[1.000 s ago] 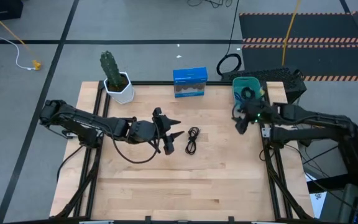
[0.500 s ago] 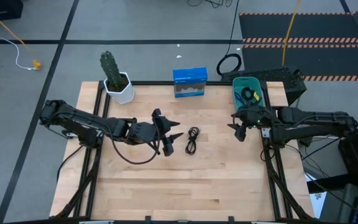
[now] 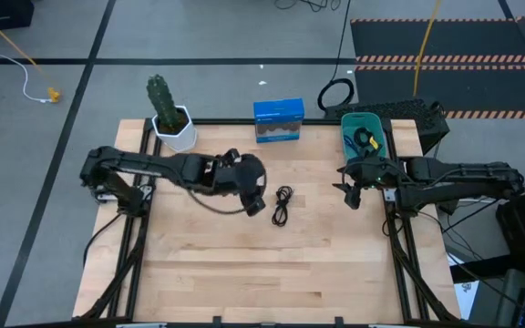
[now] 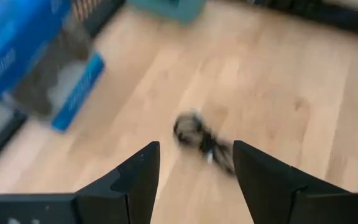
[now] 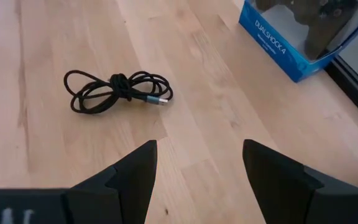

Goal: Pick and place USB-C Cables
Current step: Put the black USB cable into the blue bin

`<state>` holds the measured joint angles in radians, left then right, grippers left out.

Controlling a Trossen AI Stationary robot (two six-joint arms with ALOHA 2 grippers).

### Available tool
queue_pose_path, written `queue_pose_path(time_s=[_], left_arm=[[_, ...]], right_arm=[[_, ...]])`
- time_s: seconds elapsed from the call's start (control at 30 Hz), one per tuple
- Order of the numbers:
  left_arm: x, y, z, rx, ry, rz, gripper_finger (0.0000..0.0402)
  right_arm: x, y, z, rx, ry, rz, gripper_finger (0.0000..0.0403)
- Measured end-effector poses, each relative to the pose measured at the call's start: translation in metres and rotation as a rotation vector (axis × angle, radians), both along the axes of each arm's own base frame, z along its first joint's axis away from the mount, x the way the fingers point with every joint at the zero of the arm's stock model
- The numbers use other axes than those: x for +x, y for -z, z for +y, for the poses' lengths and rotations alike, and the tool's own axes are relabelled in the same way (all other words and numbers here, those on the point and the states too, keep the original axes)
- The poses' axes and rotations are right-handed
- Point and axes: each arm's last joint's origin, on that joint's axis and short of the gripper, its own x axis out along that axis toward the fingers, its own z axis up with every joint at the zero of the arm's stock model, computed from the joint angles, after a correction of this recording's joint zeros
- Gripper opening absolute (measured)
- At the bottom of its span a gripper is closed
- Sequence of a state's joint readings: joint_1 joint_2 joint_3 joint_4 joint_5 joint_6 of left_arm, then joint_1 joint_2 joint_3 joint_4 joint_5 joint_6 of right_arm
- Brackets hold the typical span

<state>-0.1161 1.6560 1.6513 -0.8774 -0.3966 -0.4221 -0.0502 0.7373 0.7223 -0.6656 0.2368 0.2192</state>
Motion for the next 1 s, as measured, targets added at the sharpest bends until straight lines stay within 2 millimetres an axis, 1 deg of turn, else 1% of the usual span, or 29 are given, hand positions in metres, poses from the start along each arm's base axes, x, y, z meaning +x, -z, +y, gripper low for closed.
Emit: queue_pose_path(time_s=[0.07,0.17,0.33,0.5,0.6,0.7,0.87,1.0], left_arm=[[0.009,-0.004,0.006,-0.065,-0.007,0.007,0.0204],[0.018,0.001,0.013,-0.139,-0.011,0.08,0.0204],[0.033,0.003,0.021,-0.21,-0.026,0.109,0.0204],[0.047,0.019,0.022,-0.233,-0.057,0.158,0.0204],[0.053,0.03,0.021,-0.243,-0.078,0.19,0.0204],[0.062,0.047,0.02,-0.243,-0.087,0.235,0.0204],[0.078,0.078,0.018,-0.245,-0.088,0.297,0.0205],[0.091,0.107,0.016,-0.268,-0.084,0.349,0.0205]], right_arm=[[0.0,0.0,0.0,-0.003,-0.002,0.003,0.023],[0.001,0.001,0.0,-0.002,-0.004,0.012,0.023],[0.001,0.003,0.0,-0.009,-0.012,0.03,0.023],[0.002,0.003,0.0,-0.013,-0.017,0.034,0.023],[0.002,0.003,0.0,-0.013,-0.017,0.033,0.023],[0.002,0.003,0.0,-0.013,-0.017,0.033,0.023],[0.002,0.002,0.0,-0.016,-0.019,0.026,0.023],[0.002,0.002,0.0,-0.015,-0.019,0.023,0.023]])
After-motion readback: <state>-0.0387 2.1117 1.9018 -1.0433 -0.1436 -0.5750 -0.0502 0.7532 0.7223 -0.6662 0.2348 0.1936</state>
